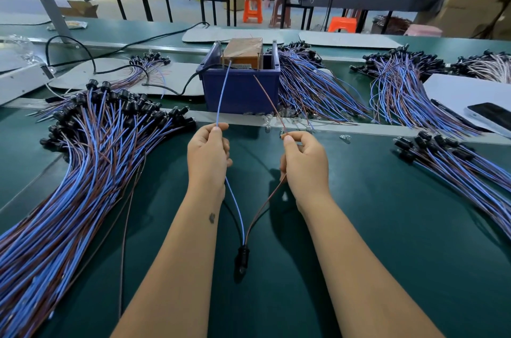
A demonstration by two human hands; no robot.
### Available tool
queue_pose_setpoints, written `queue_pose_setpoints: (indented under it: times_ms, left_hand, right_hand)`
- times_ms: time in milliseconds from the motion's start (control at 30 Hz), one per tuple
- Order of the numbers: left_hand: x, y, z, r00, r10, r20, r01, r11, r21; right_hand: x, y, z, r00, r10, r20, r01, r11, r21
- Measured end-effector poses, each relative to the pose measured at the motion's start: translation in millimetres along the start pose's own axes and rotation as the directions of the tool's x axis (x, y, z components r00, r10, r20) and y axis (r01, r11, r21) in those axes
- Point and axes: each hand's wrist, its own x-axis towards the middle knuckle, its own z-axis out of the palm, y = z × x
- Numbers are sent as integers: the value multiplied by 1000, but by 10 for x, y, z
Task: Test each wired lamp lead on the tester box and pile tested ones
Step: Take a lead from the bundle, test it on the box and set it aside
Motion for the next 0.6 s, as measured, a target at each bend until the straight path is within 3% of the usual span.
queue_pose_setpoints:
  times_ms: [600]
  left_hand:
    - [86, -16, -74, 1000, 4, -18, -3, 999, 51]
  right_hand:
    - [34, -37, -15, 999, -10, -34, 12, 998, 63]
